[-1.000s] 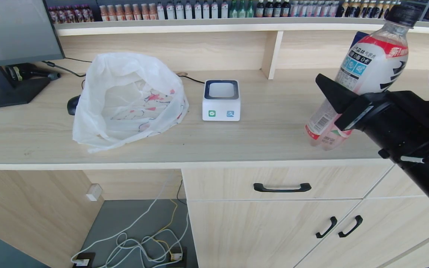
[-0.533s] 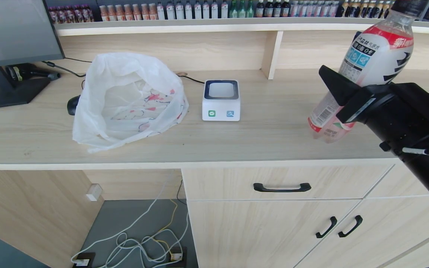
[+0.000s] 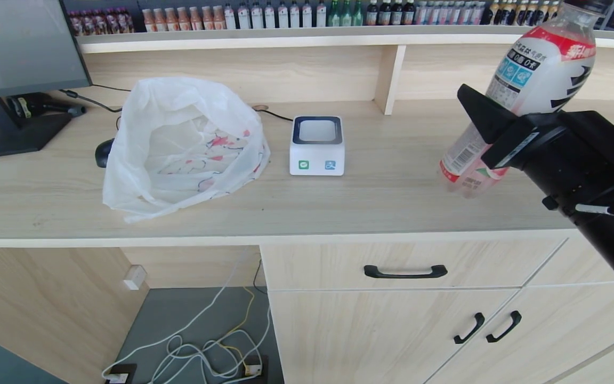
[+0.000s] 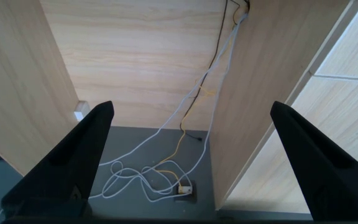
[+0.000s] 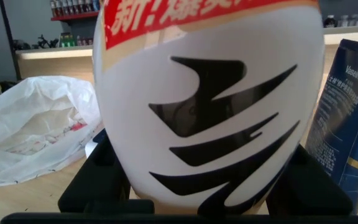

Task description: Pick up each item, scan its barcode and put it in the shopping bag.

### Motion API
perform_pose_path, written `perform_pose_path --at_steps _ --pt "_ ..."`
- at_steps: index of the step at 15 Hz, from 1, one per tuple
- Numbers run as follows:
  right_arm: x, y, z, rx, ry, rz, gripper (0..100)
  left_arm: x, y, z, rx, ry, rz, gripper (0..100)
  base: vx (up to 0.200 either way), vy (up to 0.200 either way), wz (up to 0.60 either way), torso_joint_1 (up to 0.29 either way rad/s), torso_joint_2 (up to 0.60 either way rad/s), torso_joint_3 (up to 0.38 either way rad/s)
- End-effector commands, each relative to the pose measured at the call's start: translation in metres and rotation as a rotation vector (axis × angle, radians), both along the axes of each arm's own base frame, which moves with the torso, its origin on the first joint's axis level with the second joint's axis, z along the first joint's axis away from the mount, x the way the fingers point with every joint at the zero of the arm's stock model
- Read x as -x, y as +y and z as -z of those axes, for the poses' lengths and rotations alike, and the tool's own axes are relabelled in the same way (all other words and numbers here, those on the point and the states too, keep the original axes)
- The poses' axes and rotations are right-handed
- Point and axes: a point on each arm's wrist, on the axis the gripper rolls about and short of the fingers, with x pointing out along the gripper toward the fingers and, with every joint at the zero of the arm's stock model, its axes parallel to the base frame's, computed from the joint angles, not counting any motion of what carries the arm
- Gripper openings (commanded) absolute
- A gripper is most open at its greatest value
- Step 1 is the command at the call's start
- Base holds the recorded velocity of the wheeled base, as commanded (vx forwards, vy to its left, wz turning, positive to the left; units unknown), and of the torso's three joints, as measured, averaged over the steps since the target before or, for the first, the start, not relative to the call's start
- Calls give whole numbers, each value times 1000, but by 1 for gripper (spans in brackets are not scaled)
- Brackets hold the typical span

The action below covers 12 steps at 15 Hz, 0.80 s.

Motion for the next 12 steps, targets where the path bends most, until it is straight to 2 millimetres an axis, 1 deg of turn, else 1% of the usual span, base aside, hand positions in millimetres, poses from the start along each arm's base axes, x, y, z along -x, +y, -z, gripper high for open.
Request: perform_pose_path --at_steps 1,4,12 --pt "-2 1 2 5 8 0 0 0 0 0 0 -1 -1 100 0 200 0 2 7 2" --pt "-2 2 2 5 8 -1 0 0 0 0 0 -1 -1 100 0 200 0 5 4 4" --pt "0 1 1 8 4 -4 0 0 0 0 -1 -1 -1 100 0 0 0 0 0 0"
